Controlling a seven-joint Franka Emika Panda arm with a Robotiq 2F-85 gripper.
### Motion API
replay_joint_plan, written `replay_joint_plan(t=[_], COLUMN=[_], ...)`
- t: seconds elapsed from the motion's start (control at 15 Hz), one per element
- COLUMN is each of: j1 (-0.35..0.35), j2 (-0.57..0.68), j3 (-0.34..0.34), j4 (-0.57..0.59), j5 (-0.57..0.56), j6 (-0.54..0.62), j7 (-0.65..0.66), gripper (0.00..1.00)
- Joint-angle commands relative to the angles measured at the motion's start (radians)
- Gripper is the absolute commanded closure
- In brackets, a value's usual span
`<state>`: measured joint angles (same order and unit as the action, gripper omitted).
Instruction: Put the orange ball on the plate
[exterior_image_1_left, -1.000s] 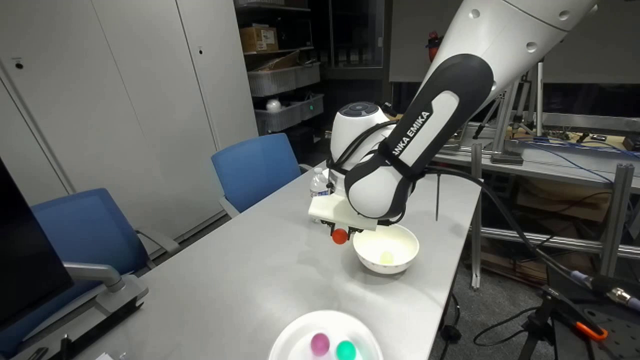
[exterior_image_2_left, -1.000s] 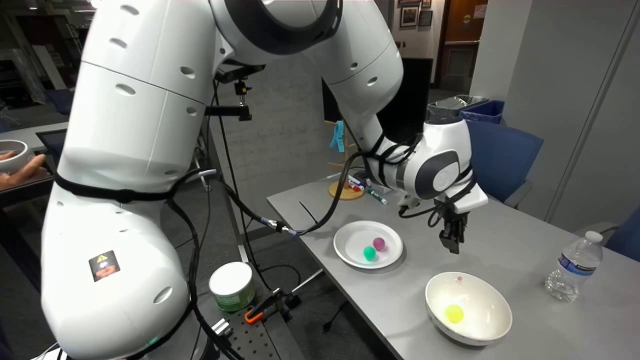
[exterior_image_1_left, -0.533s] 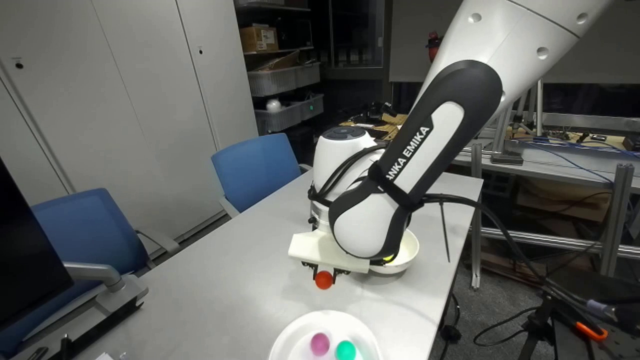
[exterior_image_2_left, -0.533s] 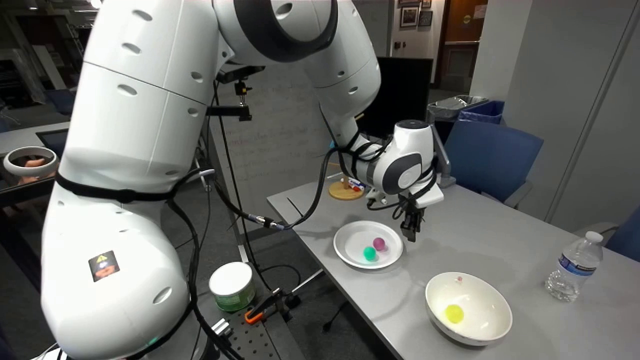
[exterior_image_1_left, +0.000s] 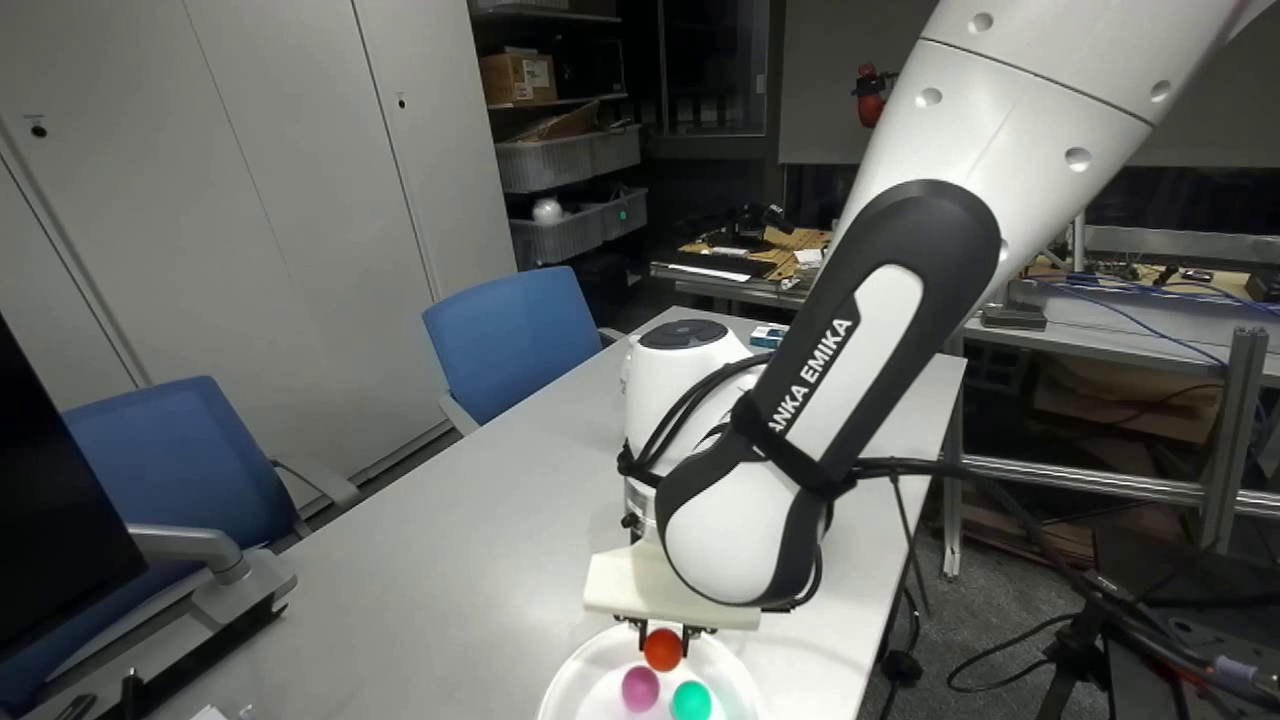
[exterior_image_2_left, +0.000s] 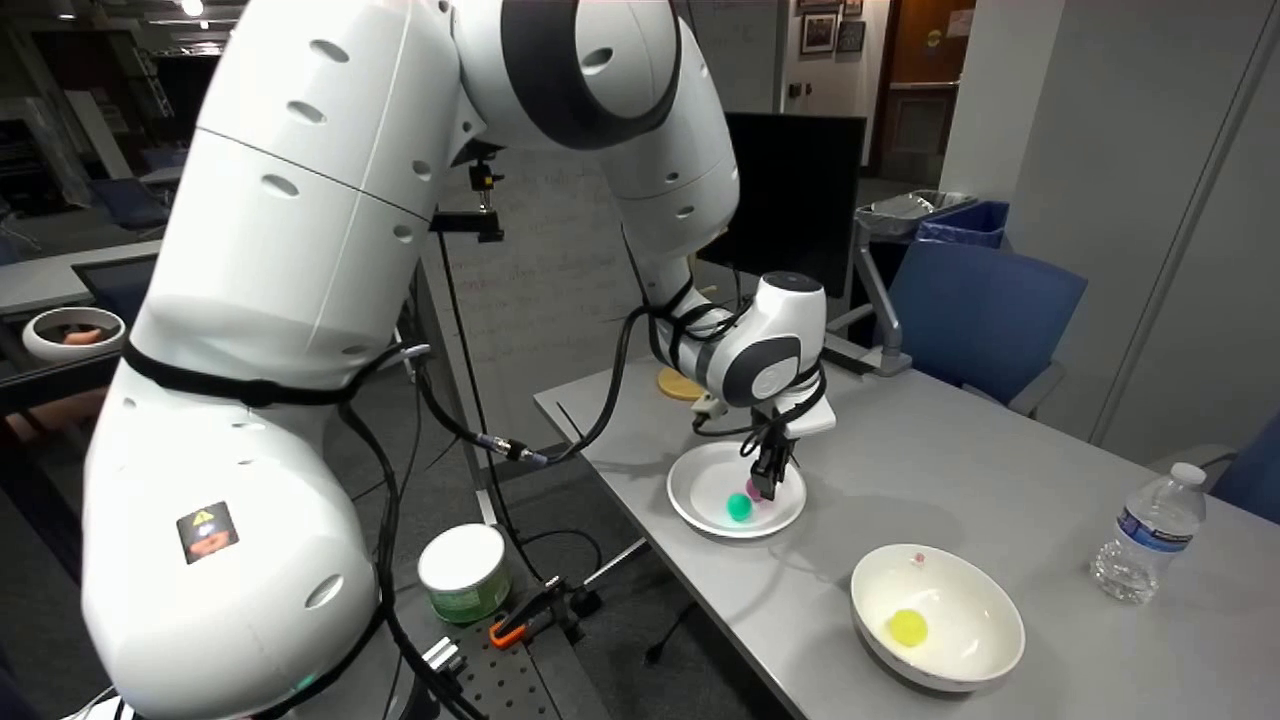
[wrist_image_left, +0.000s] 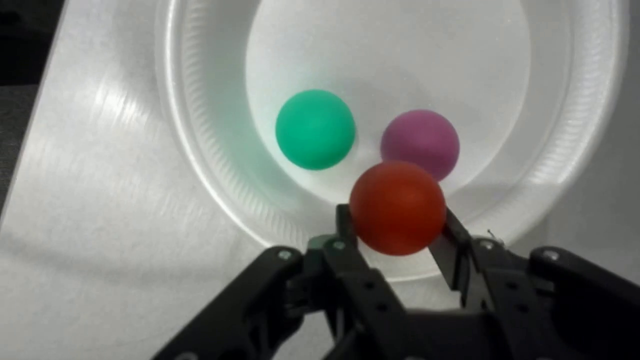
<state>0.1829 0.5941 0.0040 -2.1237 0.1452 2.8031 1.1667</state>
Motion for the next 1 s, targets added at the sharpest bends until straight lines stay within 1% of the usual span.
replay_joint_plan(t=[0.0,0.07,0.2,0.27,0.33,0.4,0.6,0.93], j1=[-0.019,-0.018,-0.018,-0.017,-0.017,-0.019,-0.02,-0.018], j2=[0.012,0.015,0.021,0.022,0.021,0.018,0.003,-0.059], j3=[0.021,0.019,0.016,0.015,0.013,0.013,0.005,-0.029], j4=[0.001,0.001,0.003,0.003,0.003,0.003,0.0,0.0], j5=[0.039,0.039,0.037,0.036,0.035,0.036,0.033,0.016], j6=[-0.032,-0.034,-0.041,-0.046,-0.048,-0.05,-0.068,-0.179], j7=[-0.066,-0.071,-0.084,-0.088,-0.093,-0.098,-0.111,-0.099], gripper=[0.44,0.33,0.19,0.11,0.04,0.01,0.0,0.0])
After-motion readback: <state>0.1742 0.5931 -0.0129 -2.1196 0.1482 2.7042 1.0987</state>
